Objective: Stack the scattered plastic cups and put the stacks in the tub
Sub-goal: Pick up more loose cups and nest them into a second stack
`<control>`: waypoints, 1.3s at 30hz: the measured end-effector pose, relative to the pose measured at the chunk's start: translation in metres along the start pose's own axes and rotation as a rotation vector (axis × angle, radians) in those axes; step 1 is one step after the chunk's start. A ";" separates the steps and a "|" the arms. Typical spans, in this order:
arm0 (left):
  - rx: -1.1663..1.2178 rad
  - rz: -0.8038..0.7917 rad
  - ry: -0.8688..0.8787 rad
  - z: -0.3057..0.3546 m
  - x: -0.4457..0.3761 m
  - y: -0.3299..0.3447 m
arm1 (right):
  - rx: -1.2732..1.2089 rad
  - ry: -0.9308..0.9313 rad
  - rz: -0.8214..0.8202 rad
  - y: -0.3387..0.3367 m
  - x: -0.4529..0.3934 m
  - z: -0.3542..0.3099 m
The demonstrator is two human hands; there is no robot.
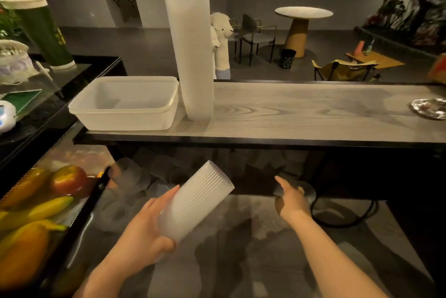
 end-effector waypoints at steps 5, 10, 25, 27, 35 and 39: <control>-0.039 -0.021 -0.028 -0.006 -0.008 0.004 | 0.109 0.065 -0.032 0.005 -0.037 0.055; -0.007 -0.024 -0.048 -0.001 -0.015 0.008 | 0.128 0.102 -0.010 0.013 -0.045 0.065; -0.028 -0.200 -0.082 0.014 -0.018 0.042 | -1.076 -0.278 -0.032 -0.037 0.060 0.000; -0.007 -0.219 -0.077 0.018 -0.021 0.047 | -0.908 -0.372 -0.069 -0.040 0.071 -0.017; -0.008 -0.209 -0.145 0.013 -0.026 0.055 | -0.539 -0.518 -0.328 -0.006 0.093 -0.041; -0.043 -0.198 -0.150 0.012 -0.022 0.052 | -0.500 -0.445 -0.093 0.004 0.045 -0.017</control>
Point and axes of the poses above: each hand's wrist, its own x-axis away from the middle knuckle, its own y-axis out of the palm, z = x × y, the point moved 7 cm from there along -x, towards the middle knuckle, and after that the axes turned 8 degrees about x, right-handed, at the moved point
